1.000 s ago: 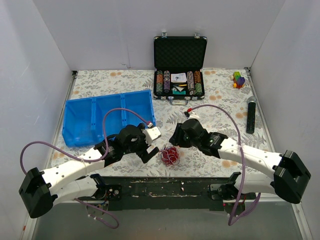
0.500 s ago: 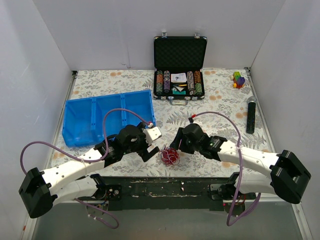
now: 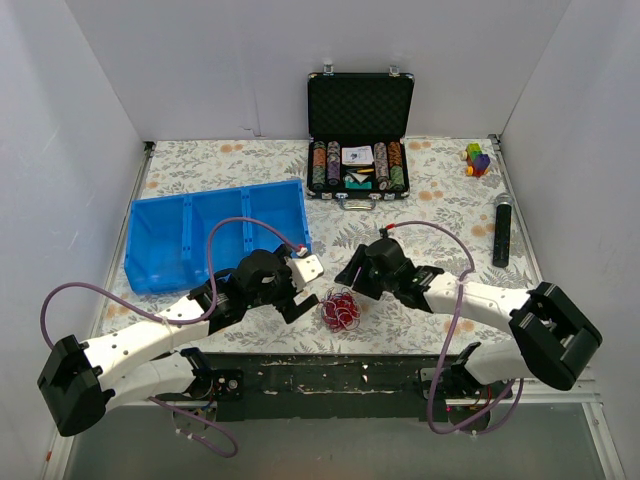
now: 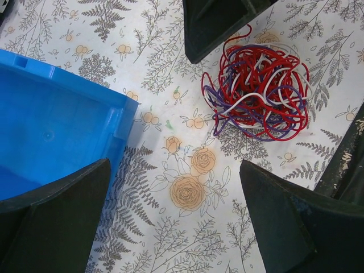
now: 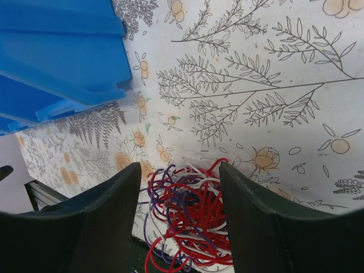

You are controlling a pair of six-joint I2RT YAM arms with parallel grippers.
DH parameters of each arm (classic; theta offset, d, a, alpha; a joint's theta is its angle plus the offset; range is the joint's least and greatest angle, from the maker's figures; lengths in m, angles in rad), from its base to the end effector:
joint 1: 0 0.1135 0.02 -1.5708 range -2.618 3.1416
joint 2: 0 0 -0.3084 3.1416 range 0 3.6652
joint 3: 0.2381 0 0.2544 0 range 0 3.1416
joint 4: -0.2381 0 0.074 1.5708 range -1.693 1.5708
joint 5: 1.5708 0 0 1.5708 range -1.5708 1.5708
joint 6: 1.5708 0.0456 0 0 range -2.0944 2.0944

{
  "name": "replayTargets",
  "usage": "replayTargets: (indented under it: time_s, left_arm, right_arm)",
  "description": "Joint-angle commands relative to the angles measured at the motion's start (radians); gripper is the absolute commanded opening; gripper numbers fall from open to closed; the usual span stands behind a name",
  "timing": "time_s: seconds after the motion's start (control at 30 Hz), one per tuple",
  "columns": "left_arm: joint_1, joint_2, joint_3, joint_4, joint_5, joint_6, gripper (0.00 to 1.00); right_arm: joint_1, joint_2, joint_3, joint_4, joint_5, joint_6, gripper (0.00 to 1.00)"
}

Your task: Untangle the cables

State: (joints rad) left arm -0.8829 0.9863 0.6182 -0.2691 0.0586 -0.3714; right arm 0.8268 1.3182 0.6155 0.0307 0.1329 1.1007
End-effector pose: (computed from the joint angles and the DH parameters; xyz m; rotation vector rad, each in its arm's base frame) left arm 0.1237 -0.1548 0.2666 0.6183 2.2295 -0.7391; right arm 0.1830 0.1899 0.2239 0.4023 2.3571 0.8560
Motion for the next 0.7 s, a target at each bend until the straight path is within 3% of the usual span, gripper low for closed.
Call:
replayTargets:
  time_s: [0.0,0.13,0.33,0.67]
  left_arm:
    - [0.002,-0.015,0.04,0.001,-0.02,0.026,0.98]
    - [0.002,-0.02,0.038,0.002,-0.029,0.04,0.98]
    - [0.002,-0.026,0.029,0.019,-0.034,0.051,0.98]
    - [0.004,-0.018,0.032,0.027,-0.037,0.051,0.98]
  right_arm:
    - [0.0,0.006,0.03,0.028,-0.043,0.022,0.66]
    - [-0.009,-0.065,-0.009,-0.029,-0.003,0.019,0.67]
    - [-0.014,-0.152,-0.141,0.026,-0.03,0.08,0.66]
    - [-0.002,-0.097,-0.079,0.077,0.002,0.11,0.65]
